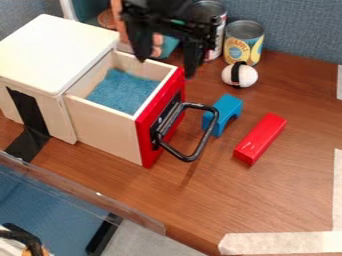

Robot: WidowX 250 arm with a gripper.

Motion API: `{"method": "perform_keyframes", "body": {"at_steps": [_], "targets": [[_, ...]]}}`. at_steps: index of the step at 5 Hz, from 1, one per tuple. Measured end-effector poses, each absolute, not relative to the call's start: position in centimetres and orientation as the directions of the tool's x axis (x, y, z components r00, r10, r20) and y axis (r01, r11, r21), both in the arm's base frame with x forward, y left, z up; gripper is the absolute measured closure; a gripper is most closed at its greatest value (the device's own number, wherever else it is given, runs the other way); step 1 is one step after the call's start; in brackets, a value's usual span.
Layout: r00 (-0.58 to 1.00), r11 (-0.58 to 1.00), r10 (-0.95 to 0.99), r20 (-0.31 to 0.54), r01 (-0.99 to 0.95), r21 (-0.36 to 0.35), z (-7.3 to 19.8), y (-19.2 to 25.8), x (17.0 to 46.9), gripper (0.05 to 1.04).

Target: Put the blue object in the drawer

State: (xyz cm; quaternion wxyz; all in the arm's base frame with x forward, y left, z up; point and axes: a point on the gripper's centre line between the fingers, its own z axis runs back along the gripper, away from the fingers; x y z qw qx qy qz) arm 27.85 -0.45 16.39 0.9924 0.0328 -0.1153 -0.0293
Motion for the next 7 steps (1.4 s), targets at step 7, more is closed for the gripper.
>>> {"method": "perform_keyframes", "body": {"at_steps": [7], "targets": [[0.916, 0.948, -0.318, 0.245, 0.3, 0.109, 8.6, -6.6, 39.6, 0.085]]}}
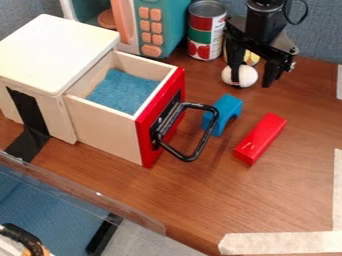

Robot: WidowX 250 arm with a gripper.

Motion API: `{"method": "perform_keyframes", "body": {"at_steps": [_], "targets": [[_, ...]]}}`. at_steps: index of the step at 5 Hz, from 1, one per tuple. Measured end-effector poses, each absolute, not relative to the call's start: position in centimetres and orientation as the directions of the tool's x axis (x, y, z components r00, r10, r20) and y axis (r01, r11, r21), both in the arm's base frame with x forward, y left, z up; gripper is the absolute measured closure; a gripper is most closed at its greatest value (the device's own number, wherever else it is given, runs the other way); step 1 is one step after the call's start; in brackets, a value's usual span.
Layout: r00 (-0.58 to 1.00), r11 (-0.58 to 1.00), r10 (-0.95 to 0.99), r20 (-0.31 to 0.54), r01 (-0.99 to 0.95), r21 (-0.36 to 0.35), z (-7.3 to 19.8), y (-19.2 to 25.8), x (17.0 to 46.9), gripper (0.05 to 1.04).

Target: Put the blue object in the drawer

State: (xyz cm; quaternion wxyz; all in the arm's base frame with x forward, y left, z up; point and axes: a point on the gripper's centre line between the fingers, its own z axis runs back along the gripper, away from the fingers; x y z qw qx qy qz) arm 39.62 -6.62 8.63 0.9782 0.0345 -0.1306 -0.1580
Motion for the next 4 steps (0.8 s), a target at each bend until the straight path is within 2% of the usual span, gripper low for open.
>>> {"method": "perform_keyframes", "body": {"at_steps": [4], "targets": [[0.937, 0.957, -0.285, 0.2, 0.267, 0.112, 6.0, -4.0, 40.0, 0.085]]}}
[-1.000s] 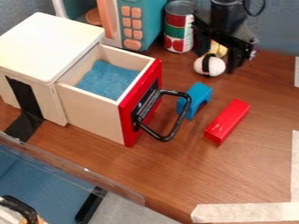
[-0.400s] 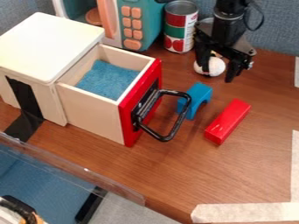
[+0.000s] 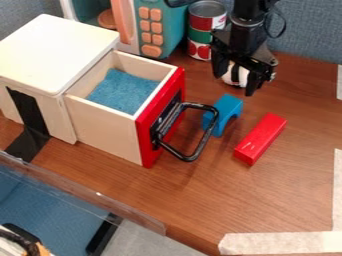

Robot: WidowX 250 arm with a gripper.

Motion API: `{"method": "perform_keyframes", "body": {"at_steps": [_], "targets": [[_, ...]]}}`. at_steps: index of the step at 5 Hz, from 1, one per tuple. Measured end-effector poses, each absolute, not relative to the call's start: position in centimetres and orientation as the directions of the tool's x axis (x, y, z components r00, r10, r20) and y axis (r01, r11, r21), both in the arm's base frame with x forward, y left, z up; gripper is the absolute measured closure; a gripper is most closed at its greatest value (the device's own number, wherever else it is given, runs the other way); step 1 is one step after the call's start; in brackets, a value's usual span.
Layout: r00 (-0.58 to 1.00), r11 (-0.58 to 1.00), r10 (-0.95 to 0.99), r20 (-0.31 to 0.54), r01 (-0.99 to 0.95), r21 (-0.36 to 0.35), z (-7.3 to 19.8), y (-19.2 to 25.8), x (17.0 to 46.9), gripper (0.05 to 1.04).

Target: Put the blue object in the drawer

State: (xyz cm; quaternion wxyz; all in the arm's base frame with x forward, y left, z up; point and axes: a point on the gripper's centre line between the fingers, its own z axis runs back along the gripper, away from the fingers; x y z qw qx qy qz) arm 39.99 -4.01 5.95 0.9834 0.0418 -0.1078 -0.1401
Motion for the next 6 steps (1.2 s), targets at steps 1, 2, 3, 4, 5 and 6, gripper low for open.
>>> {"method": "perform_keyframes", "body": {"at_steps": [1, 2, 3, 4, 5, 6], "targets": [[0.94, 0.96, -0.277, 0.201, 0.26, 0.106, 5.7, -3.7, 39.8, 0.085], [0.941, 0.962, -0.271, 0.204, 0.256, 0.098, 5.4, -3.7, 39.8, 0.085], [0.941, 0.963, -0.267, 0.206, 0.254, 0.09, 5.2, -3.8, 39.7, 0.085], [0.944, 0.967, -0.254, 0.208, 0.243, 0.077, 4.9, -4.0, 39.5, 0.085], [0.946, 0.969, -0.246, 0.21, 0.235, 0.077, 4.6, -4.0, 39.4, 0.085], [0.952, 0.968, -0.249, 0.178, 0.238, 0.085, 3.2, -3.9, 39.1, 0.085]]}}
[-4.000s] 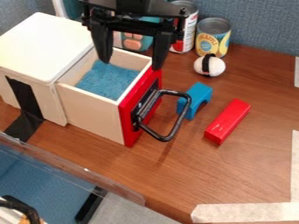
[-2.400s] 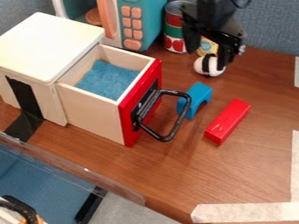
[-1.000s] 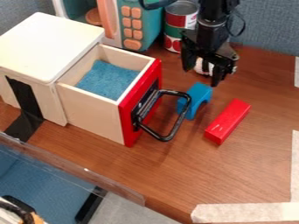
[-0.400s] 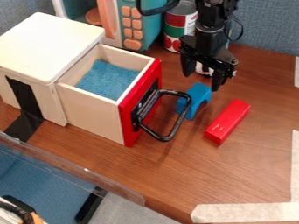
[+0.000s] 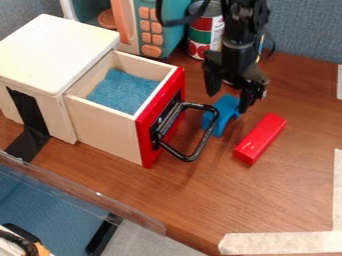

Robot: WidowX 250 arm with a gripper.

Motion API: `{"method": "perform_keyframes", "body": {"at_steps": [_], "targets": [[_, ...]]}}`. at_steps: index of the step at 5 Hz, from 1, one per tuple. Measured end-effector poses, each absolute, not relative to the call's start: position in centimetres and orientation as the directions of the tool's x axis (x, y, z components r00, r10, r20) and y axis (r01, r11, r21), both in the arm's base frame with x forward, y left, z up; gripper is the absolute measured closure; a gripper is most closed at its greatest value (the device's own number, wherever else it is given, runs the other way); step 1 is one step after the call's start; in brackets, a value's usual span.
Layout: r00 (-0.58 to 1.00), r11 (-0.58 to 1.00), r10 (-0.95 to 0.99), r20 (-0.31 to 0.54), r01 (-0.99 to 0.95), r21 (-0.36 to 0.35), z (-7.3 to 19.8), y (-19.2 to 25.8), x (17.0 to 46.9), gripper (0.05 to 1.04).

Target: Put the blue object in the drawer

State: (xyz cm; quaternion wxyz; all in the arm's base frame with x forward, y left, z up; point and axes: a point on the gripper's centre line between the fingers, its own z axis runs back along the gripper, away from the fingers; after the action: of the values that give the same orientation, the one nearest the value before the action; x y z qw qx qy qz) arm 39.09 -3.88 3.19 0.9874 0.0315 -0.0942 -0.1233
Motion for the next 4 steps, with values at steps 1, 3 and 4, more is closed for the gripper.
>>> {"method": "perform_keyframes", "body": {"at_steps": [1, 3, 4], "targets": [[0.953, 0.969, -0.245, 0.177, 0.232, 0.089, 3.1, -3.7, 39.0, 0.085], [0.964, 0.979, -0.198, 0.178, 0.184, 0.088, 1.8, -3.5, 38.2, 0.423], [0.965, 0.981, -0.188, 0.183, 0.176, 0.078, 1.9, -3.6, 38.1, 0.492]]}}
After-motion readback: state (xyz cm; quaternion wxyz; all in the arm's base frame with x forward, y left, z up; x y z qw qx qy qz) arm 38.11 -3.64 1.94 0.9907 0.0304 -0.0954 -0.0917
